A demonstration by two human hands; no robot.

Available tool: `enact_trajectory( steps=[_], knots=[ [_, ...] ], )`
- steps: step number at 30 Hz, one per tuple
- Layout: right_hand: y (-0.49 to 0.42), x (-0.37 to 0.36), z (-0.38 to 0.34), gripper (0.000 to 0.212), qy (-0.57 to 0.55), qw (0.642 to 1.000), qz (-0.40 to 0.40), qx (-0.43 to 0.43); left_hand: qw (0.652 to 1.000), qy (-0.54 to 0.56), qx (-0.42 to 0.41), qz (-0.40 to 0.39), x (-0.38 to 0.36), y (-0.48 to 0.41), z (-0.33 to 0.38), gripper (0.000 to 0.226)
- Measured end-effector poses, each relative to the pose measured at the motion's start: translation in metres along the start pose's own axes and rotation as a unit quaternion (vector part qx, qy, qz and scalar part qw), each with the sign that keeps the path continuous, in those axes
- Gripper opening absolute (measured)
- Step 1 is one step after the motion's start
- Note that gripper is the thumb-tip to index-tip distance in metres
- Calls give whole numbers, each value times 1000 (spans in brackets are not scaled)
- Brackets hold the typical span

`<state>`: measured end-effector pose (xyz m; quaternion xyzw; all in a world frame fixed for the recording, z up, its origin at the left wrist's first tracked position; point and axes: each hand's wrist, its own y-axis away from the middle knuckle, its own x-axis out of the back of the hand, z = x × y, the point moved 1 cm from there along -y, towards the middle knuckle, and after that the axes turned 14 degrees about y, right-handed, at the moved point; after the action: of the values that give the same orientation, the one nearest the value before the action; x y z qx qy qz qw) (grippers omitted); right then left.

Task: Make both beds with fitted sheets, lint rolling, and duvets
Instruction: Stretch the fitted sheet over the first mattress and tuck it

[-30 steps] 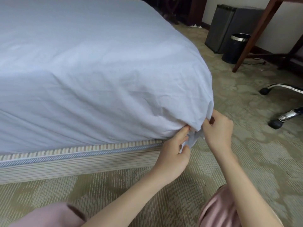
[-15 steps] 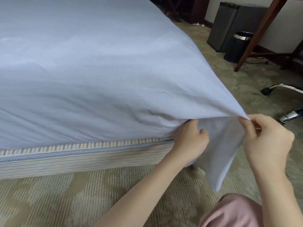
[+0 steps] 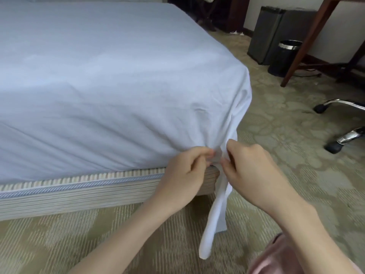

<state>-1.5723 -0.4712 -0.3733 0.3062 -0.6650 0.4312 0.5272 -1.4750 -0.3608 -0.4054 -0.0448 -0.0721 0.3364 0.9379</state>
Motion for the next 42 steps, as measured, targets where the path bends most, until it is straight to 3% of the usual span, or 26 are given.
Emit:
enact_trajectory(
  steps=[4,7,11,16,18,20,22,24,27,29,36,38,40,42],
  knots=[
    [-8,-9,-25,6,-32,998,50,-22,998,60,3,11,-5,-15,31,23],
    [-16,-24,-40,20,-90,989,91,-77,999,-31,-26,26,-6,-27,42,17],
    [-19,-34,-59,29,-218,948,180,-147,989,-129,-57,33,1,-42,43,15],
    [-23,-46,-54,35,-205,950,199,-130,959,-237,-125,97,-4,-47,39,30],
    [-19,-46,-47,28,-231,953,177,-91,943,-277,-160,93,-3,-45,37,30],
    [-15,-45,-38,6,-269,957,108,-29,924,-321,-192,82,1,-45,35,30],
    [-12,-44,-24,21,-257,966,30,4,901,-358,-236,69,5,-45,35,27],
    [-12,-47,-6,26,-217,975,-11,-42,883,-381,-267,66,8,-44,31,24],
    [-14,-53,7,19,-196,975,-18,-107,892,-376,-248,47,14,-42,23,17],
    [-17,-57,1,12,-159,984,7,-84,898,-372,-230,41,21,-37,17,14],
    [-22,-62,-12,24,-93,987,74,-110,920,-376,-97,46,31,-5,-29,23],
    [-21,-61,-16,27,-87,986,72,-126,912,-401,-82,36,32,-4,-43,26],
    [-20,-57,-16,31,-131,981,51,-136,892,-436,-109,34,35,-6,-53,25],
    [-18,-52,-11,29,-230,959,5,-164,899,-421,-112,50,41,-7,-55,26]
  ],
)
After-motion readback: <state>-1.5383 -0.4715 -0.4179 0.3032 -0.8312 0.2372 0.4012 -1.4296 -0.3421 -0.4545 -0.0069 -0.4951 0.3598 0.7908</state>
